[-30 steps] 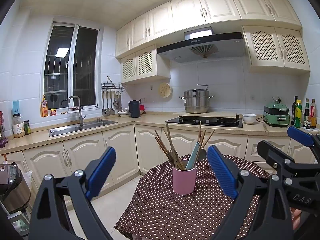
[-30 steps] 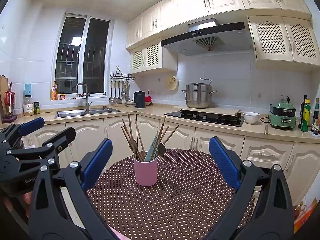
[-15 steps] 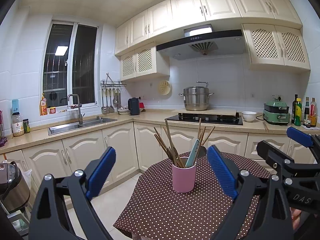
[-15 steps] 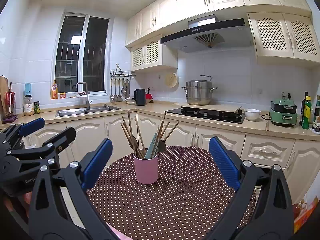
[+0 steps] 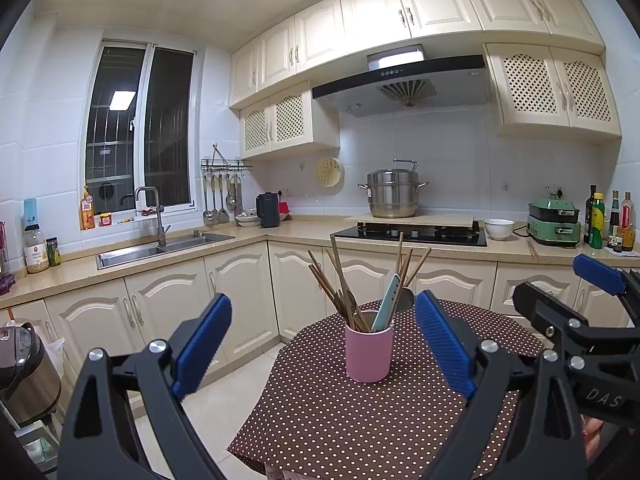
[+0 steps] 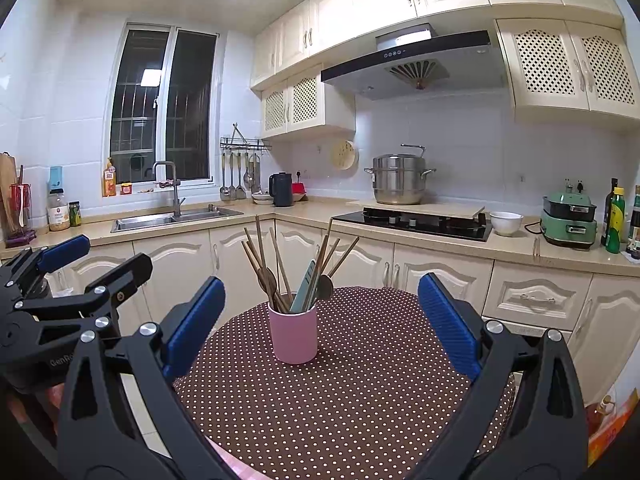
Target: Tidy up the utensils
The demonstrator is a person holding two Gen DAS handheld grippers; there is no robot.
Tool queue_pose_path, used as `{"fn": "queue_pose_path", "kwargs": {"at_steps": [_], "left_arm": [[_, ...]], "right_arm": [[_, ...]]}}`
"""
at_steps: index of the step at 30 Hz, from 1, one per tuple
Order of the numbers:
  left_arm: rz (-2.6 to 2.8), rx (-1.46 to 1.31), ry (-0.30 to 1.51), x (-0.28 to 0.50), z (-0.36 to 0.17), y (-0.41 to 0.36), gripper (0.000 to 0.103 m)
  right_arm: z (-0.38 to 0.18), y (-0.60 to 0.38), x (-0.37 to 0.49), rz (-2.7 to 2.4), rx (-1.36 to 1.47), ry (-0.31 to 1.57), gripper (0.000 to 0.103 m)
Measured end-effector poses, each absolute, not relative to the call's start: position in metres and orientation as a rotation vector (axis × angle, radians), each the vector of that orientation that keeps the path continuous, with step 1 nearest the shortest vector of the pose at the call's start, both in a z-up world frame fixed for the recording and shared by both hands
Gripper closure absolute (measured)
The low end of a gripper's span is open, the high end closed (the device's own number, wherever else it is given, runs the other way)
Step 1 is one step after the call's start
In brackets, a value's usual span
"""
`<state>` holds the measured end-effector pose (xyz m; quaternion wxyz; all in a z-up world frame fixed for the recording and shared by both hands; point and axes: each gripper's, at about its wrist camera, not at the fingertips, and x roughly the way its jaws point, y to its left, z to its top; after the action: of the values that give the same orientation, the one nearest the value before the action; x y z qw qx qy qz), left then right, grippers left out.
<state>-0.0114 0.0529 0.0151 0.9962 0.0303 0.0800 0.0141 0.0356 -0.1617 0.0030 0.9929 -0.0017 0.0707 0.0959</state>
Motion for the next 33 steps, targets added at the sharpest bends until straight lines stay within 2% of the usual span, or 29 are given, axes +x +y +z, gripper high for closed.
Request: {"fn": "queue_pose_path", "kwargs": {"at_steps": [33], "left_arm": [[0.028,0.063,0.171,-0.0074,0.0117,0.0538,0.012]], "right_arm": [[-0.0001,-0.1615,0.0385,0.195,0.002,0.155,0.008]]}}
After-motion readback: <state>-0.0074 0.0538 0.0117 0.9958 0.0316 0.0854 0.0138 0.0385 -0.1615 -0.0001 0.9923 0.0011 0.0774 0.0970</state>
